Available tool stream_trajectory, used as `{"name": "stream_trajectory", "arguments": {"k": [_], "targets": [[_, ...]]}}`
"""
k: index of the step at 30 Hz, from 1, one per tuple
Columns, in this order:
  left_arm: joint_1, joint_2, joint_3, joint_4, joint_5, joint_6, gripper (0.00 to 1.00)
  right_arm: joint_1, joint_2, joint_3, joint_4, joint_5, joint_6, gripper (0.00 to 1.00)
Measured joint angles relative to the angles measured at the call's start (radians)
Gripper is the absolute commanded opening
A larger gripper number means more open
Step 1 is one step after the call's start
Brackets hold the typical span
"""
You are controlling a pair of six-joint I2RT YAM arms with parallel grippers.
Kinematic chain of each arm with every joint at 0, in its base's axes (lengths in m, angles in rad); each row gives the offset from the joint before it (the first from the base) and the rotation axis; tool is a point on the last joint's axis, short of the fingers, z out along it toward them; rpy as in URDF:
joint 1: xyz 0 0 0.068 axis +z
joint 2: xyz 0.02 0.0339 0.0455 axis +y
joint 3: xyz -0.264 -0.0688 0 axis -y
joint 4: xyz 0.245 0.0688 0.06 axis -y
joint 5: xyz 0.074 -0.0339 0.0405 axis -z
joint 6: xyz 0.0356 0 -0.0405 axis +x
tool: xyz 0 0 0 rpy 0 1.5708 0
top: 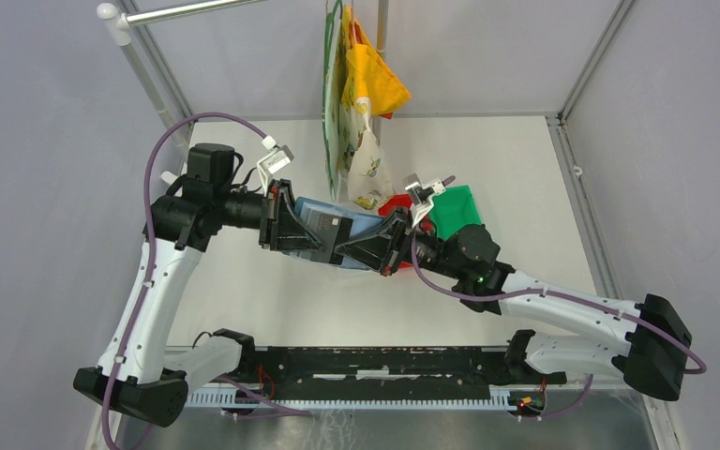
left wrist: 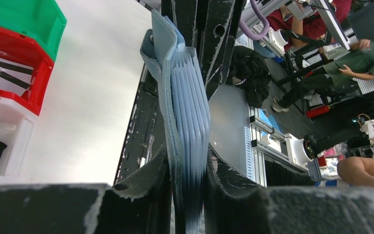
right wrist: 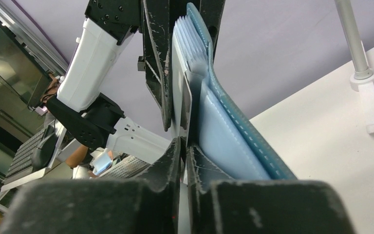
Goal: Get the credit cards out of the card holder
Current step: Remove the credit card from the card holder.
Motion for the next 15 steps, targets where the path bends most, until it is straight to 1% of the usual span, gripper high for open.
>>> {"name": "stream_trajectory", "arguments": {"k": [3,6,12,15], "targets": [[-0.002,0.0,0.0,0.001,0.002,0.0,0.14,0.0,-0.023,-0.003,-0.023,0.008,-0.008,0.0],[-0.003,0.0,0.001,0.001,0.016,0.0,0.15,-0.004,-0.063,-0.022,-0.04,0.012,-0.015,0.0],[-0.004,0.005,0.006,0.004,0.018,0.0,0.12,-0.032,-0.126,-0.059,-0.076,0.01,-0.023,0.0],[-0.004,0.008,0.007,0.008,0.008,0.0,0.1,-0.065,-0.169,-0.079,-0.117,0.004,-0.025,0.0]]}}
